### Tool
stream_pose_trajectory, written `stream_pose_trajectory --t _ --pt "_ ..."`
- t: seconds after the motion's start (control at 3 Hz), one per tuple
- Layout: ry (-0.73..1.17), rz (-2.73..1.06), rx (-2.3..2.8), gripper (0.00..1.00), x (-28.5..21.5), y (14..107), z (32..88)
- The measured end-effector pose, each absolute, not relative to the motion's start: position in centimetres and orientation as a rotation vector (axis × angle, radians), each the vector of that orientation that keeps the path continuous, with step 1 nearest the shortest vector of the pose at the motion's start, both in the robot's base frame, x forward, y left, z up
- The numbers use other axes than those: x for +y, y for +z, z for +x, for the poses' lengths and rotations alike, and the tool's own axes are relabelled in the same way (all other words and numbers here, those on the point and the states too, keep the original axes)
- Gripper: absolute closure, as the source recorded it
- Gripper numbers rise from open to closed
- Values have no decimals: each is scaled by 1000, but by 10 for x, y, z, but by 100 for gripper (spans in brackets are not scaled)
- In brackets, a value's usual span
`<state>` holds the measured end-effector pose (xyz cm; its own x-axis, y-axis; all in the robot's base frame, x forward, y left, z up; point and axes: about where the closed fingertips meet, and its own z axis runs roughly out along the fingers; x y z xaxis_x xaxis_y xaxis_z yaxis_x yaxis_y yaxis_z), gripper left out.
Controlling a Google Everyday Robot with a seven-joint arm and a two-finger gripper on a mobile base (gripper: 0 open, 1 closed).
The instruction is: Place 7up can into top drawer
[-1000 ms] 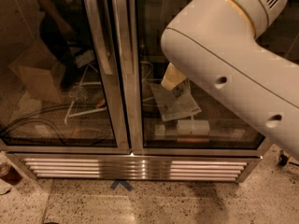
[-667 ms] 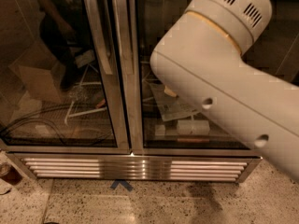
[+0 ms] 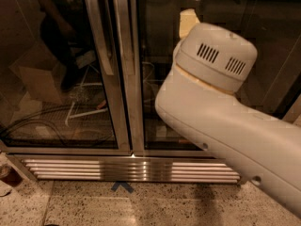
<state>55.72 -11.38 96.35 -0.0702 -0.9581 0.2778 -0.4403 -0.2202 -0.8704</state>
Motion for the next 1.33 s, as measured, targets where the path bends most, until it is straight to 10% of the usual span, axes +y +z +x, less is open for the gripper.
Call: stream_pose_trajectory --t 1.33 --pt "-1791 -1990 908 0 -133 981 577"
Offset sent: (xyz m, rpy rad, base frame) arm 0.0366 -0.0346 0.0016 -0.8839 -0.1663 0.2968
